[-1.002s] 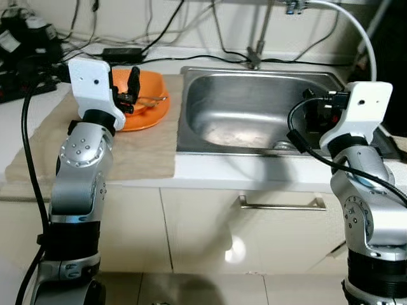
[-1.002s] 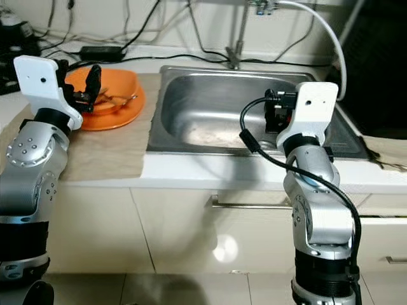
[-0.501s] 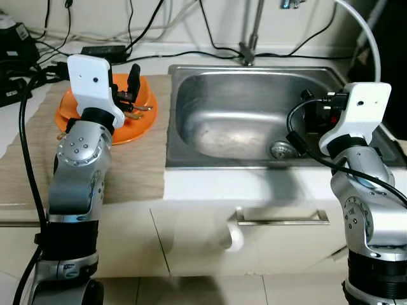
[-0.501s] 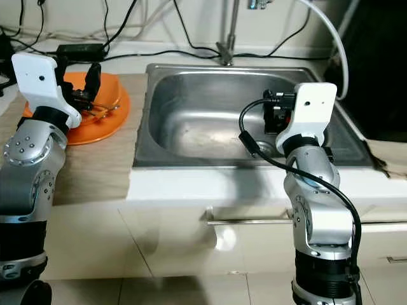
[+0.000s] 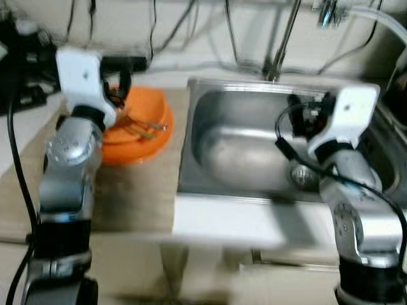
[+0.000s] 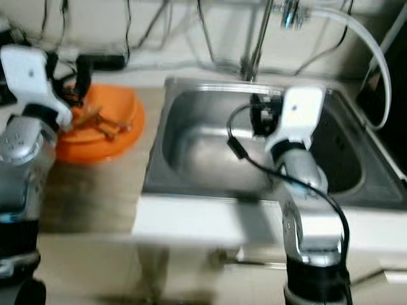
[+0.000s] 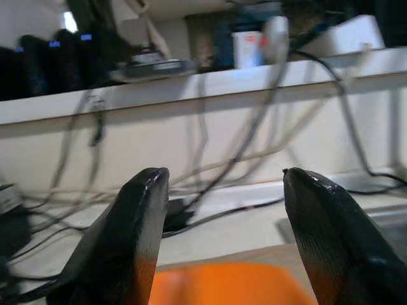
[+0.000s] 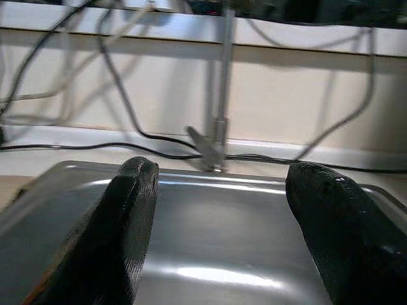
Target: Kitchen organization
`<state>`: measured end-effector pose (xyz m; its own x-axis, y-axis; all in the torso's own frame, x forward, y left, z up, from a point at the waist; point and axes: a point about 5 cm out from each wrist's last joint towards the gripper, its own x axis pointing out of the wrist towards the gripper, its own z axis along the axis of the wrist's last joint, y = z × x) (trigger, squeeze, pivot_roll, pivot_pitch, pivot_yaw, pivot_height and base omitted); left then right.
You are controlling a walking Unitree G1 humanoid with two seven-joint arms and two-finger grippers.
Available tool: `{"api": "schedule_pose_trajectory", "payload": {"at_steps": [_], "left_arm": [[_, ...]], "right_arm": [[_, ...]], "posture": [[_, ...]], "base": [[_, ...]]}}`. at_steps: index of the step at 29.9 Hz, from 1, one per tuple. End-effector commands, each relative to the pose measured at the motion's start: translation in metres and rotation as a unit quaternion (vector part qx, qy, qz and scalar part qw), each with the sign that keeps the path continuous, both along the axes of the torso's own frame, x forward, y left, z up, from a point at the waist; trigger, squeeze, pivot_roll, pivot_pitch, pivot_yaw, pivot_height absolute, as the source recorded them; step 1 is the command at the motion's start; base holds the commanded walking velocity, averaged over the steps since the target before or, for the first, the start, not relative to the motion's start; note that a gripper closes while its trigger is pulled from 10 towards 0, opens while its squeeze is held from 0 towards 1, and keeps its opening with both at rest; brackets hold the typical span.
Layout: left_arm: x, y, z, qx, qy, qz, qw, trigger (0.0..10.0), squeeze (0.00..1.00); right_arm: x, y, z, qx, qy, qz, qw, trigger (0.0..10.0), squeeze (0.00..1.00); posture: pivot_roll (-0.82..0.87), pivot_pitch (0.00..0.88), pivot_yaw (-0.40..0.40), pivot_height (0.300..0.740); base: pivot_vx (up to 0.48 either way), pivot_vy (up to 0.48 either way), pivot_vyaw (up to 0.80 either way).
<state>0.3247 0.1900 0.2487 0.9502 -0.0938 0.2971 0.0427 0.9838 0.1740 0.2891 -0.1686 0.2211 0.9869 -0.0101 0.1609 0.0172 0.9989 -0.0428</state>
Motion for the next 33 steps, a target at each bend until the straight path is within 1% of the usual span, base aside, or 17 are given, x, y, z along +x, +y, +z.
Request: {"api": "schedule_pose_trajectory", "payload": {"at_steps": [1, 8, 13, 15, 17, 18, 19, 20, 22, 26, 30, 31, 33], "left_arm": [[0.0, -0.007, 0.0, 0.007, 0.006, -0.014, 1.0, 10.0, 0.0], [-0.007, 0.0, -0.001, 0.022, 0.016, -0.033, 0.999, 10.0, 0.0], [-0.008, 0.001, -0.002, 0.031, 0.02, -0.036, 0.999, 10.0, 0.0], [-0.007, -0.001, -0.002, 0.052, 0.025, -0.053, 0.997, 10.0, 0.0], [-0.006, 0.0, -0.002, 0.058, 0.034, -0.057, 0.996, 10.0, 0.0], [-0.005, 0.0, -0.002, 0.057, 0.036, -0.057, 0.996, 10.0, 0.0], [-0.004, 0.003, 0.001, 0.043, 0.036, -0.061, 0.997, 10.0, 0.0], [-0.004, 0.003, 0.001, 0.043, 0.036, -0.061, 0.997, 10.0, 0.0], [-0.002, 0.008, 0.004, 0.029, 0.036, -0.056, 0.997, 10.0, 0.0], [-0.001, 0.015, 0.004, 0.036, 0.038, -0.044, 0.998, 10.0, 0.0], [-0.001, 0.014, -0.002, 0.042, 0.051, -0.038, 0.997, 10.0, 0.0], [0.001, 0.013, -0.007, 0.045, 0.055, -0.018, 0.997, 10.0, 0.0], [0.001, 0.012, -0.009, 0.038, 0.057, -0.006, 0.998, 10.0, 0.0]], "right_arm": [[-0.003, -0.008, 0.0, -0.002, -0.001, -0.013, 1.0, 10.0, 0.0], [-0.007, -0.007, -0.004, 0.004, 0.01, -0.005, 1.0, 10.0, 0.0], [-0.007, -0.007, -0.005, 0.005, 0.014, 0.0, 1.0, 10.0, 0.0], [-0.005, -0.006, -0.005, 0.005, 0.019, 0.011, 1.0, 10.0, 0.0], [-0.004, -0.007, -0.005, 0.004, 0.021, 0.017, 1.0, 10.0, 0.0], [-0.003, -0.007, -0.005, 0.004, 0.022, 0.019, 1.0, 10.0, 0.0], [-0.002, -0.008, -0.003, -0.01, 0.016, 0.03, 0.999, 10.0, 0.0], [-0.002, -0.008, -0.003, -0.01, 0.016, 0.03, 0.999, 10.0, 0.0], [-0.001, -0.009, -0.001, -0.02, 0.012, 0.044, 0.999, 10.0, 0.0], [-0.001, -0.01, 0.001, -0.033, 0.005, 0.062, 0.998, 10.0, 0.0], [0.002, -0.01, 0.001, -0.034, 0.003, 0.059, 0.998, 10.0, 0.0], [0.004, -0.009, -0.001, -0.026, 0.008, 0.051, 0.998, 10.0, 0.0], [0.005, -0.009, -0.003, -0.021, 0.013, 0.043, 0.999, 10.0, 0.0]], "posture": [[-0.01, 0.0, 0.002, 0.74], [0.0, 0.0, -0.005, 0.74], [0.0, 0.0, -0.01, 0.74], [0.0, 0.0, -0.015, 0.74], [0.01, 0.0, -0.016, 0.74], [0.01, 0.0, -0.016, 0.74], [0.01, 0.0, -0.017, 0.74], [0.01, 0.0, -0.017, 0.74], [0.01, 0.0, -0.018, 0.74], [0.01, 0.0, -0.017, 0.74], [0.01, 0.0, -0.018, 0.74], [0.02, 0.0, -0.02, 0.74], [0.02, 0.0, -0.022, 0.74]], "base": [[0.0, 0.0, 0.0], [0.0, 0.0, 0.0], [0.0, 0.0, 0.0], [0.0, 0.0, 0.0], [0.0, 0.0, 0.0], [0.0, 0.0, 0.0], [0.0, 0.0, 0.0], [0.0, 0.0, 0.0], [0.0, 0.0, 0.0], [0.0, 0.0, 0.0], [0.0, 0.0, 0.0], [0.0, 0.0, 0.0], [0.0, 0.0, 0.0]]}}
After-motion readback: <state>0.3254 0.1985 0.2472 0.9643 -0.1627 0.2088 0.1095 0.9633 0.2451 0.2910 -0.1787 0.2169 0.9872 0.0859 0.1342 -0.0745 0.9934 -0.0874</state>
